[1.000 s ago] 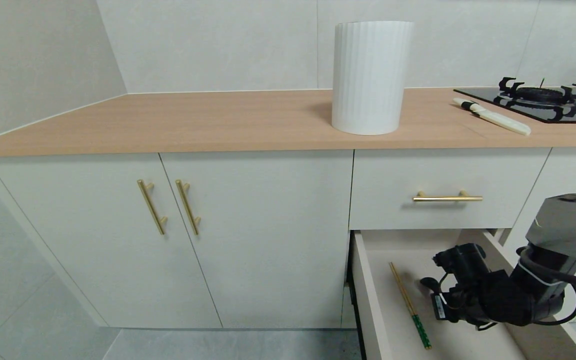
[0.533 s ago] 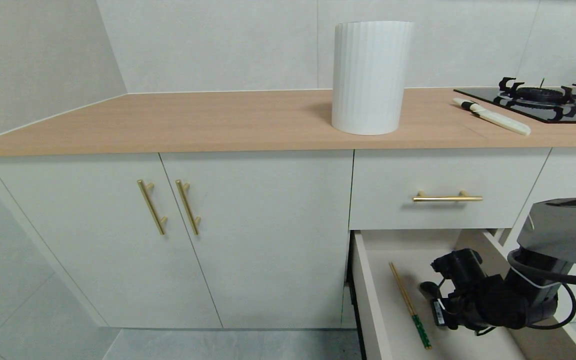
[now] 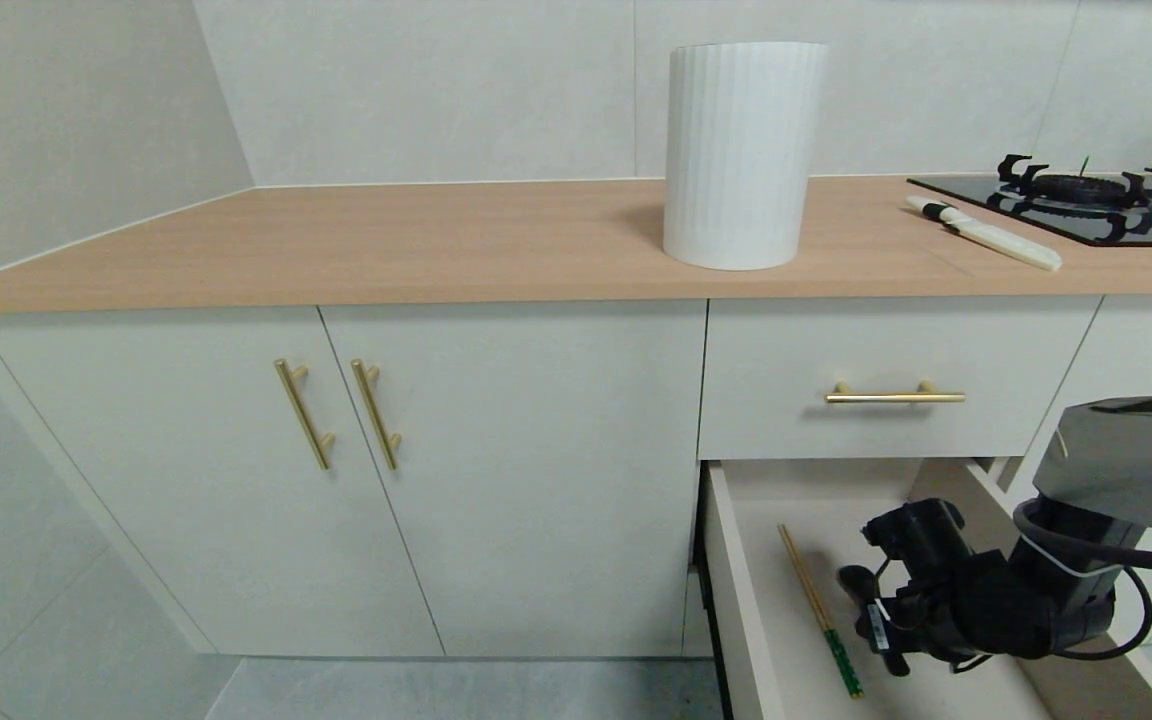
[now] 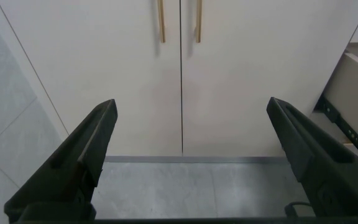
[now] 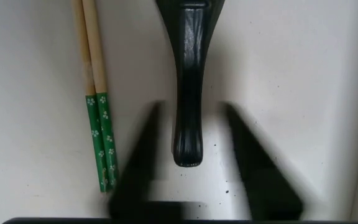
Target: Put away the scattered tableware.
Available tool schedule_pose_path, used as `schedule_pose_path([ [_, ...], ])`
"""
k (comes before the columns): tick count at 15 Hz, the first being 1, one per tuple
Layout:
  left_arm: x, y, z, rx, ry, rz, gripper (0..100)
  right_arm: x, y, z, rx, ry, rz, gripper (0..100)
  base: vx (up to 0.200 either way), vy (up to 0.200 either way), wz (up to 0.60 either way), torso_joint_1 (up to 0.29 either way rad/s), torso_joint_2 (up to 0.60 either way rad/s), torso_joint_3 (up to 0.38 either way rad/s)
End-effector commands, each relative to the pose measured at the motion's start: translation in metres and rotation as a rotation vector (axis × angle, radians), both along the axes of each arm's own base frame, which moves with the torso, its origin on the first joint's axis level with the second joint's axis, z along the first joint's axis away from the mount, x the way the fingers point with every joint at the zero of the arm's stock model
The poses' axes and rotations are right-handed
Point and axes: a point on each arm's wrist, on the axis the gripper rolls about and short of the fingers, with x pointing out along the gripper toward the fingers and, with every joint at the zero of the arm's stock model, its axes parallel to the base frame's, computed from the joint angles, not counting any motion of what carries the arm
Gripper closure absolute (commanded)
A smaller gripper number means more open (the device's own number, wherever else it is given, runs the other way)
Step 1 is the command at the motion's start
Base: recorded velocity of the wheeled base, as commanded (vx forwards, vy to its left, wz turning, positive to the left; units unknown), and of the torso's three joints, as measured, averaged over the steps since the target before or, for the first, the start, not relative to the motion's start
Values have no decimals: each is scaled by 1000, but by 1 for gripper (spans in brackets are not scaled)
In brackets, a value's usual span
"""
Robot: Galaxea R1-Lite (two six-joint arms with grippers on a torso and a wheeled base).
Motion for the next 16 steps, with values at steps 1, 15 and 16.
schedule_pose_path([
  [1, 0, 0, 0, 0, 1, 0, 0, 0, 0, 2, 1, -4, 1, 0, 0, 0, 0, 0, 0, 0],
  [15, 0, 0, 0, 0, 1, 0, 0, -79, -1, 183, 91, -221, 97, 0, 0, 0, 0, 0, 0, 0],
  [16, 0, 0, 0, 0, 1, 0, 0, -85, -2, 192, 92, -224, 100, 0, 0, 0, 0, 0, 0, 0],
])
